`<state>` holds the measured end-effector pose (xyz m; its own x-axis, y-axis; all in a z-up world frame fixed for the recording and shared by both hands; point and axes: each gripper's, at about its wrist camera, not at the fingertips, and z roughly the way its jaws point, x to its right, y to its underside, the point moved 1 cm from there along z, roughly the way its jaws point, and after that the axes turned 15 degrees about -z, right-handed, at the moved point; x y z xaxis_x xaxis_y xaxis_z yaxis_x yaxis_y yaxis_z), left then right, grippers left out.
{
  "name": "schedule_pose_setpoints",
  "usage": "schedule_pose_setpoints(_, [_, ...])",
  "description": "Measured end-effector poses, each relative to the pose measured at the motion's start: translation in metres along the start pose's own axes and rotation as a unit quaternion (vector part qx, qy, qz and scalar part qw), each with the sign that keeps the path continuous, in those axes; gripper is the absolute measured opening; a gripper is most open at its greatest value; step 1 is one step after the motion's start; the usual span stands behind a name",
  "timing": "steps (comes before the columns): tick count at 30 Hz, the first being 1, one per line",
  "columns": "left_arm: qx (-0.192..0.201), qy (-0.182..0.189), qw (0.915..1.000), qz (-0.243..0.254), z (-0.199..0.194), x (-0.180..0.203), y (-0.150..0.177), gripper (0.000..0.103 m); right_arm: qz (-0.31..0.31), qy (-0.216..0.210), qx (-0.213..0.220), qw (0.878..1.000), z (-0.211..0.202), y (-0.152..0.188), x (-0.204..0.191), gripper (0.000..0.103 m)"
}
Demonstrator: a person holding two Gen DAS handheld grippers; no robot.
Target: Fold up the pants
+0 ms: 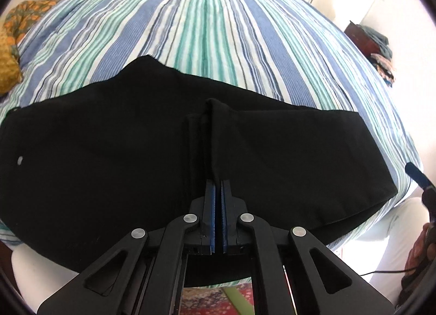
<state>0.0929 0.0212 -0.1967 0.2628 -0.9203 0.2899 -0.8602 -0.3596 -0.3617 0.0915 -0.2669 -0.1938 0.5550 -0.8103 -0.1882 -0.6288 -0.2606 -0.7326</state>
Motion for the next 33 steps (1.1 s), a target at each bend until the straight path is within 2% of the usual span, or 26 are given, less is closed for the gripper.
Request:
schedule_pose_setpoints(2, [-0.003, 0.003, 1.0, -0.004, 0.004, -0.005, 0.003, 0.002, 0.003, -0.008, 0.007, 1.0, -0.004, -0.013, 0.013, 0.101])
schedule_pose_setpoints(4, [-0.002, 0.001, 1.0, -0.004, 0.009, -0.004, 0.006, 0.002, 0.012, -0.036, 0.0, 0.999, 0.003, -0.028, 0.026, 0.101])
schedule_pose_setpoints(6, [0.0, -0.001, 1.0, -0.008, 0.014, -0.002, 0.01, 0.002, 0.03, -0.085, -0.042, 0.995, 0.03, -0.035, 0.037, 0.101])
schedule_pose_setpoints(8, [-0.004, 0.004, 0.9999, -0.015, 0.021, -0.001, 0.01, 0.003, 0.045, -0.113, -0.096, 0.988, 0.065, -0.022, 0.045, 0.101])
schedule_pose_setpoints(10, [-0.007, 0.009, 0.9998, -0.018, 0.022, -0.003, 0.01, 0.003, 0.054, -0.109, -0.162, 0.979, 0.1, 0.005, 0.051, 0.101])
schedule_pose_setpoints(11, [-0.007, 0.008, 0.9998, -0.015, 0.022, -0.002, 0.01, 0.003, 0.042, -0.105, -0.159, 0.981, 0.103, 0.008, 0.05, 0.101])
schedule_pose_setpoints(14, [-0.002, 0.01, 0.9999, -0.012, 0.022, -0.002, 0.012, 0.004, 0.024, -0.099, -0.161, 0.982, 0.094, -0.019, 0.042, 0.101])
schedule_pose_setpoints(16, [-0.002, 0.012, 0.9998, -0.014, 0.025, -0.004, 0.013, 0.004, 0.027, -0.106, -0.126, 0.986, 0.085, -0.043, 0.045, 0.101])
schedule_pose_setpoints(19, [-0.002, 0.017, 0.9997, -0.016, 0.024, -0.006, 0.014, 0.004, 0.029, -0.072, -0.116, 0.99, 0.092, -0.063, 0.06, 0.102])
schedule_pose_setpoints(21, [-0.002, 0.022, 0.9996, -0.018, 0.024, -0.008, 0.014, 0.005, 0.057, -0.063, -0.154, 0.984, 0.118, -0.053, 0.077, 0.102])
schedule_pose_setpoints(23, [-0.002, 0.02, 0.9997, -0.016, 0.024, -0.007, 0.014, 0.005, 0.093, -0.074, -0.203, 0.972, 0.146, -0.03, 0.091, 0.103])
schedule_pose_setpoints(26, [-0.002, 0.021, 0.9996, -0.017, 0.025, -0.007, 0.014, 0.005, 0.075, -0.06, -0.187, 0.978, 0.137, -0.037, 0.084, 0.103])
schedule_pose_setpoints(30, [-0.002, 0.025, 0.9995, -0.022, 0.025, -0.009, 0.015, 0.005, 0.071, -0.068, -0.119, 0.988, 0.082, -0.052, 0.067, 0.103])
schedule_pose_setpoints(33, [0.0, 0.023, 0.9995, -0.021, 0.025, -0.009, 0.016, 0.006, 0.044, -0.061, -0.096, 0.993, 0.044, -0.039, 0.05, 0.103])
